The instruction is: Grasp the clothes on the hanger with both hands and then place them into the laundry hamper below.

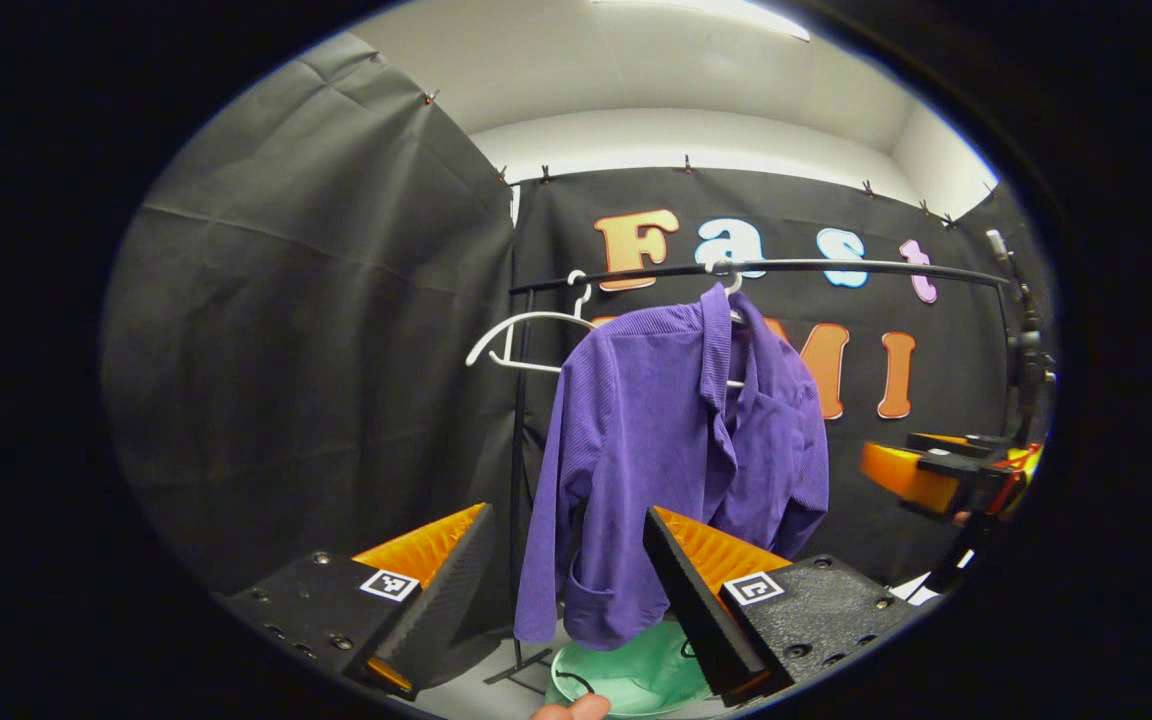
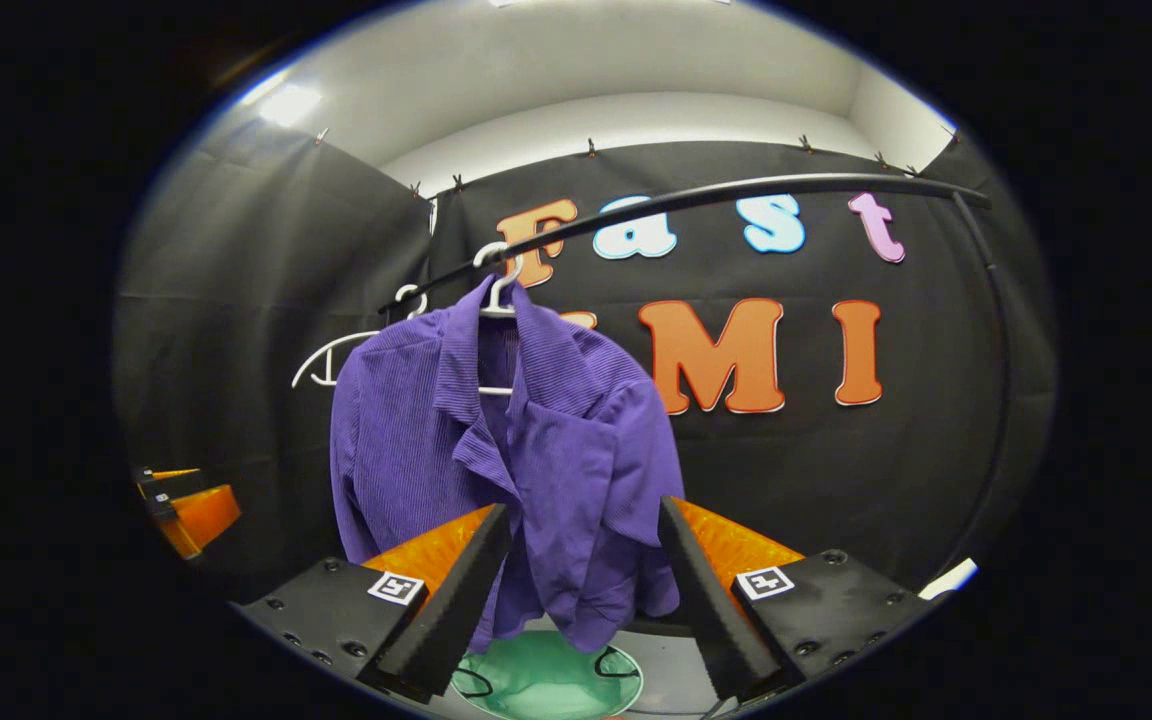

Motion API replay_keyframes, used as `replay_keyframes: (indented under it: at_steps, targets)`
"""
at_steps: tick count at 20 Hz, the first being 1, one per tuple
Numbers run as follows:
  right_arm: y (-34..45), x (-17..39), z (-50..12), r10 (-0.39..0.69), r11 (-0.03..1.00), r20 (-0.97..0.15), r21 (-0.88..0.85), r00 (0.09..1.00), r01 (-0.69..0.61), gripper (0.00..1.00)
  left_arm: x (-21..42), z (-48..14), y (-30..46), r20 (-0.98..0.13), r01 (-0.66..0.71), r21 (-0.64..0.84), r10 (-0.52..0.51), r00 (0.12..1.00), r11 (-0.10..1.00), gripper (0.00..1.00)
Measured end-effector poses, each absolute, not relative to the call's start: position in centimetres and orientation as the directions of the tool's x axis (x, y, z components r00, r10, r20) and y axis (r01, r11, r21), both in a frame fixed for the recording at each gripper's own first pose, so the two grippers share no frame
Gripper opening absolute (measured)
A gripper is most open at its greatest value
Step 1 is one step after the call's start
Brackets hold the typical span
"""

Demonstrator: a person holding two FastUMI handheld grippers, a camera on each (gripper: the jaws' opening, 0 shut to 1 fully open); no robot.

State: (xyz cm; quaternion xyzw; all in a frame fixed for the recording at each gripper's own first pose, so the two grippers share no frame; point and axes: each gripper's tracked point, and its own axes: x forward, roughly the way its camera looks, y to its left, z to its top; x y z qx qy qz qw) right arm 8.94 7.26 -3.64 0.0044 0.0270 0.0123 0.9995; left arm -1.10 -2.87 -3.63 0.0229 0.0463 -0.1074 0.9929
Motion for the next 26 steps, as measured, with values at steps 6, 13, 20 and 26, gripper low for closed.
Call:
replay_keyframes:
  at_steps: [6, 13, 20, 26]
  targets:
    - [9.2, 18.6, -8.6, 0.016, 1.0, -0.128, 0.012, 0.992, -0.014, 0.98, 0.4, -5.4, -2.1, -0.142, 0.211, 0.034, -0.204, 0.969, 0.977, 0.96]
    - [10.6, 26.3, -14.3, 0.163, 0.984, -0.205, 0.099, 0.965, -0.146, 0.98, 0.4, -6.6, -3.5, -0.128, -0.009, 0.085, 0.02, 0.992, 0.996, 0.96]
    - [7.1, 30.3, -17.3, 0.149, 0.988, -0.262, 0.073, 0.954, -0.134, 0.39, 0.7, -6.8, -10.0, -0.094, -0.051, 0.079, 0.058, 0.994, 0.996, 0.92]
    - [0.7, 25.3, -11.8, 0.251, 0.963, -0.157, 0.138, 0.955, -0.231, 0.12, 5.9, -10.4, -18.2, -0.15, 0.119, 0.059, -0.109, 0.983, 0.991, 0.96]
